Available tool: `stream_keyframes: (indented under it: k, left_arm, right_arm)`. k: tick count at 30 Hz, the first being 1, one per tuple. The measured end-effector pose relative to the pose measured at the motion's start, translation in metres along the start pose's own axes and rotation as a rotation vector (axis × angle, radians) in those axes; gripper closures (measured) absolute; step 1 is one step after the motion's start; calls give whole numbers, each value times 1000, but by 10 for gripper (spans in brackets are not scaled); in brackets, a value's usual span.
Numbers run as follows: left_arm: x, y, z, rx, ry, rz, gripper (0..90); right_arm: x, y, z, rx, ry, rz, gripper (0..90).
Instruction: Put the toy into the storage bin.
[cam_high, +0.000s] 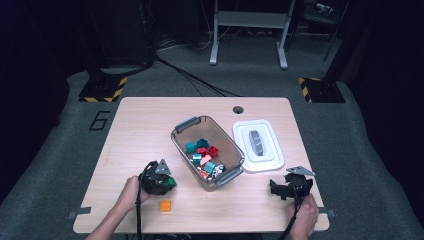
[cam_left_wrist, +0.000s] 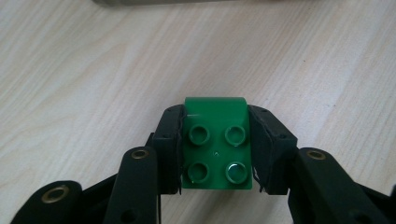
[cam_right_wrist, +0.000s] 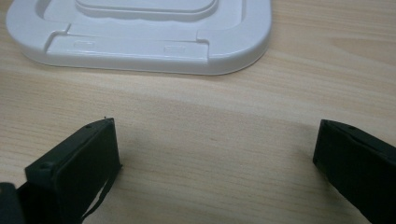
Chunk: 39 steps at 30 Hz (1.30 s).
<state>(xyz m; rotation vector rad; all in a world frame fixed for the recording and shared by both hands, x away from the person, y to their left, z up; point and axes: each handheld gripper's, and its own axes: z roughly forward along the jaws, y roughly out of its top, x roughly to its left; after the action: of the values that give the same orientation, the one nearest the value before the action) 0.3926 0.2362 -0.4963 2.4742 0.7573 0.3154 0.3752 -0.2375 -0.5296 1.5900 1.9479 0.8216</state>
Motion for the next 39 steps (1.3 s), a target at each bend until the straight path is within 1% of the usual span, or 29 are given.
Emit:
stream_keyframes:
  k: [1,3,4,5,6,8,9,10,11,12,16,17,18,20,22,24,26,28,29,30,31,33,35,36,37,39]
  left_arm:
    - [2,0,-3,4,-10,-5,588]
    - [5,0,-6,-6,-5,-20,589]
    - [6,0,-8,-11,-1,-19,589]
    - [7,0,-10,-14,2,-29,589]
    - [9,0,-12,-18,-3,-31,589]
    - [14,0,-18,-34,8,-47,589]
    - [15,0,-20,-34,8,-50,589]
    - [17,0,-22,-44,14,-53,589]
    - [20,1,-27,-40,10,-55,589]
    - [22,2,-29,-57,17,-59,589]
    - [29,6,-42,-57,19,-64,589]
    - [30,8,-45,-64,34,-63,589]
    - [31,9,-48,-66,32,-66,589]
    - [33,12,-52,-70,39,-64,589]
    - [36,15,-57,-76,48,-72,589]
    - [39,19,-63,-79,37,-79,589]
    - [42,23,-68,-83,48,-75,589]
    - [43,28,-73,-89,45,-78,589]
    - [43,30,-75,-104,53,-79,589]
    - [44,32,-77,-105,52,-74,589]
    - [46,37,-81,-117,53,-79,589]
    - [46,40,-83,-125,50,-79,589]
    - [46,46,-87,-133,53,-72,589]
    - [47,49,-90,-130,46,-71,589]
    - [47,52,-92,-127,48,-62,589]
    - [48,59,-94,-130,58,-59,589]
  right_arm:
    - [0,0,0,1,0,1,0]
    - [0,0,0,0,0,1,0]
    - [0,0,0,0,-1,0,0]
    - [0,0,0,1,-1,2,0]
    - [0,0,0,1,0,0,0]
    - [0,0,0,0,0,1,0]
    - [0,0,0,1,-1,2,0]
    - [0,0,0,1,0,0,0]
    - [0,0,0,1,-1,0,0]
    - [0,0,0,1,0,0,0]
    - [0,0,0,1,0,0,0]
    - [0,0,0,1,0,0,0]
    - [0,0,0,1,0,0,0]
    - [0,0,0,1,0,2,0]
    - [0,0,0,0,0,0,0]
    - [0,0,0,0,0,1,0]
    - [0,0,0,0,-1,-1,0]
    - [0,0,0,1,0,-1,0]
    - [0,0,0,1,0,0,0]
    - [0,0,0,1,-1,0,0]
    - [0,0,0,1,0,1,0]
    - [0,0,0,0,0,0,0]
    - [0,0,0,1,0,0,0]
    - [0,0,0,2,-1,3,0]
    - [0,0,0,1,0,2,0]
    - [0,0,0,3,-2,6,0]
